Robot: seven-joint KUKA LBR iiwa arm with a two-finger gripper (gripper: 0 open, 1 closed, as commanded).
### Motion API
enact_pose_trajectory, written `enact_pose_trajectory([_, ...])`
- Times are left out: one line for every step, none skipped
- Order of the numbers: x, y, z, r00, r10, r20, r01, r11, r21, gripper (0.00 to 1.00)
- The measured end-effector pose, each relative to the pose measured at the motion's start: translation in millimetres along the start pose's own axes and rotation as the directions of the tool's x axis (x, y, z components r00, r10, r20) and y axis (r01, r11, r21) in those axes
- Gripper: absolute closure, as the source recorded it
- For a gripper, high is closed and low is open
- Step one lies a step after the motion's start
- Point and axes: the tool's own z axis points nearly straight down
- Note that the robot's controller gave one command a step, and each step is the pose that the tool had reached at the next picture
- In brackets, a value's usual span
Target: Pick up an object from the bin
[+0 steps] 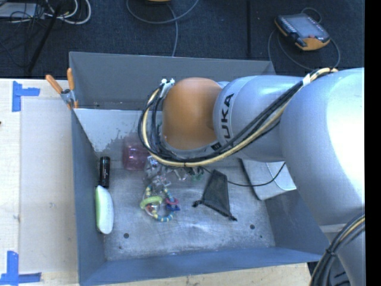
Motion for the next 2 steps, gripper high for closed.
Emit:
enact_pose_trajectory([0.0, -0.1, 0.0, 1.000, 0.001, 0.000, -0.001, 1.000, 0.000, 1.00])
enact_pose_trajectory([15.9, 3.1, -38.2, 0.999, 0.037, -0.014, -0.037, 0.999, 0.000, 1.00])
